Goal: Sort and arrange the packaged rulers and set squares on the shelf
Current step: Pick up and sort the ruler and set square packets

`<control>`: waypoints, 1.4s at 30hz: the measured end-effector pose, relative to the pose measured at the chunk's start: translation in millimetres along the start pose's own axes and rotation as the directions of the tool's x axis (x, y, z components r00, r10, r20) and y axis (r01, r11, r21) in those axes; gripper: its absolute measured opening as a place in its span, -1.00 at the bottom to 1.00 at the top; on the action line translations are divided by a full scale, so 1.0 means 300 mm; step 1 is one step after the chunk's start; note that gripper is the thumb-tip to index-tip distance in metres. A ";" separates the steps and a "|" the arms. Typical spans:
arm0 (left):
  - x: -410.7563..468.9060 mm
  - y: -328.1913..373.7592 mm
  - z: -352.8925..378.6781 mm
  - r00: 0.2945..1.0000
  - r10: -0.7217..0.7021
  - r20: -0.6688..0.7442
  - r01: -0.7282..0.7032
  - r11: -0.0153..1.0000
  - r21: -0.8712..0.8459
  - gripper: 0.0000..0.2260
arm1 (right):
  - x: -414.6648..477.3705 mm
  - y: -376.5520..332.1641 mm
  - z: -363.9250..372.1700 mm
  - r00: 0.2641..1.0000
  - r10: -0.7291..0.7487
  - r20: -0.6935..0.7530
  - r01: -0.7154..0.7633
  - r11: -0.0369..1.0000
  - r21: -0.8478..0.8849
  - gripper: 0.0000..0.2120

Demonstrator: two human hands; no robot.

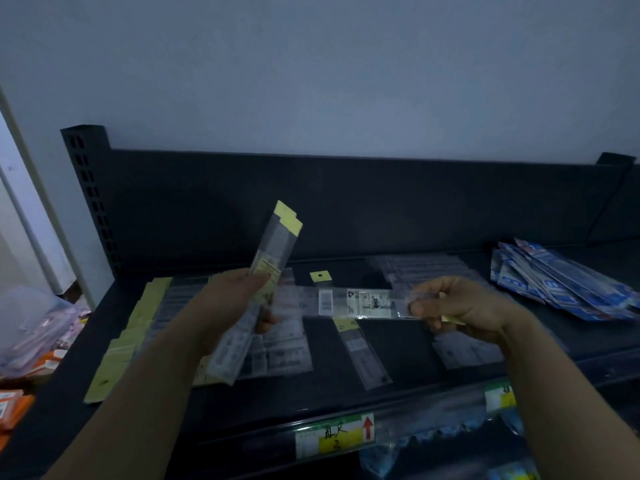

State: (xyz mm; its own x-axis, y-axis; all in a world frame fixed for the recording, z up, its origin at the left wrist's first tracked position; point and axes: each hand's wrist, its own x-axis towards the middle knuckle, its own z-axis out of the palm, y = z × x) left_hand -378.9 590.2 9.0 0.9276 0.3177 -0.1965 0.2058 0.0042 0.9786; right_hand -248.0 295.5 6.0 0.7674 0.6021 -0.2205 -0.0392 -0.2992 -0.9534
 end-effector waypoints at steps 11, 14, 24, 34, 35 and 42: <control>-0.033 -0.061 0.070 0.930 -0.053 0.364 0.067 0.997 -0.027 -0.78 | 0.125 -0.026 0.179 0.942 -0.091 -0.323 0.142 0.980 0.139 -0.66; -0.013 -0.079 0.056 0.979 -0.007 0.204 0.041 0.986 -0.160 -0.79 | 0.133 0.007 0.232 0.939 -0.046 -0.341 -0.043 0.968 -0.249 -0.50; -0.005 -0.085 0.049 0.990 -0.046 0.137 0.100 0.904 -0.416 -0.75 | 0.153 0.014 0.304 0.932 0.145 -0.332 -0.342 0.652 -0.676 -0.68; 0.029 -0.122 0.107 0.995 -0.079 0.059 0.098 0.857 -0.505 -0.64 | 0.103 0.052 0.273 0.933 -0.047 -0.357 -0.121 0.893 -0.433 -0.69; 0.031 -0.122 0.118 0.995 -0.080 0.053 0.096 0.854 -0.511 -0.63 | 0.089 0.048 0.285 0.919 -0.112 -0.378 -0.033 0.933 -0.357 -0.70; 0.046 -0.106 0.233 0.997 -0.004 0.080 0.046 0.846 -0.532 -0.72 | 0.081 0.044 0.400 0.983 -0.120 -0.141 0.117 0.993 -0.028 -0.74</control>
State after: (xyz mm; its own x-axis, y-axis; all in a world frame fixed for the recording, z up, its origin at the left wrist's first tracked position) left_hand -350.8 528.1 -29.3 0.9489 0.2403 -0.2045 0.0511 0.5225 0.8511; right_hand -306.5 395.1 -36.7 0.8492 0.5230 -0.0729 0.0691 -0.2471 -0.9665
